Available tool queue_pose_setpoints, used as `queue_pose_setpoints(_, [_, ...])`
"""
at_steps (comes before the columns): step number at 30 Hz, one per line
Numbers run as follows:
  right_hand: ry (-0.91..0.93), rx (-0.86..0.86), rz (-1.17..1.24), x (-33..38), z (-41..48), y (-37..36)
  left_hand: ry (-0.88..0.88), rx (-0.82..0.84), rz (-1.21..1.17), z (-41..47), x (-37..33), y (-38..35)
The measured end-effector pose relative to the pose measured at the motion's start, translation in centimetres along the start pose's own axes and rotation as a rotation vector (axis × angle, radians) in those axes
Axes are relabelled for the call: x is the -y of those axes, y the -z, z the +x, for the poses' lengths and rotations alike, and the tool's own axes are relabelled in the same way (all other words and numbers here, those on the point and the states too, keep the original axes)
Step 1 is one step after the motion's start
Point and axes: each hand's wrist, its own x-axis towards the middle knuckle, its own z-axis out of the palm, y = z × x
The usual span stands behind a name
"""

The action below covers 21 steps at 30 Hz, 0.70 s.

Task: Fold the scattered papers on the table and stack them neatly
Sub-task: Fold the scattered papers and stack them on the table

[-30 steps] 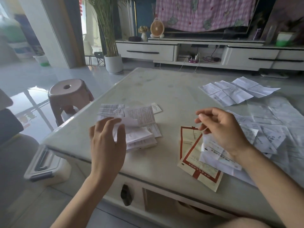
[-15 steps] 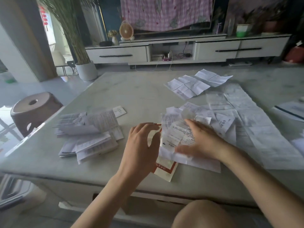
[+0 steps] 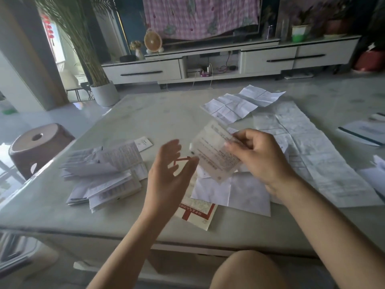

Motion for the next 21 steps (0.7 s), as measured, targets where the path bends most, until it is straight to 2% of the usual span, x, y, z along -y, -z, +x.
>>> queue_pose_setpoints(2, [-0.179, 0.082, 0.388, 0.7, -0.8, 0.0, 0.158, 0.084, -0.178, 0.3, -0.6, 0.3])
queue_pose_setpoints(4, [-0.272, 0.113, 0.509, 0.7, -1.4, -0.4, 0.253, 0.209, -0.289, 0.3, -0.9, 0.3])
queue_pose_setpoints(6, [-0.295, 0.104, 0.510, 0.7, -1.6, -0.8, 0.271, 0.233, -0.313, -0.1, -1.3, 0.1])
queue_pose_setpoints(9, [-0.301, 0.077, 0.479, 0.7, -1.7, -0.9, 0.245, 0.170, -0.280, -0.5, -1.3, -0.1])
queue_pose_setpoints(14, [-0.272, 0.219, 0.226, 1.0, -1.7, -0.3, 0.219, 0.145, -0.247, -0.5, -1.2, 0.4])
queue_pose_setpoints(21, [-0.315, 0.289, 0.295, 0.8, -1.7, -0.6, 0.289, 0.229, -0.327, -0.5, -1.4, 1.6])
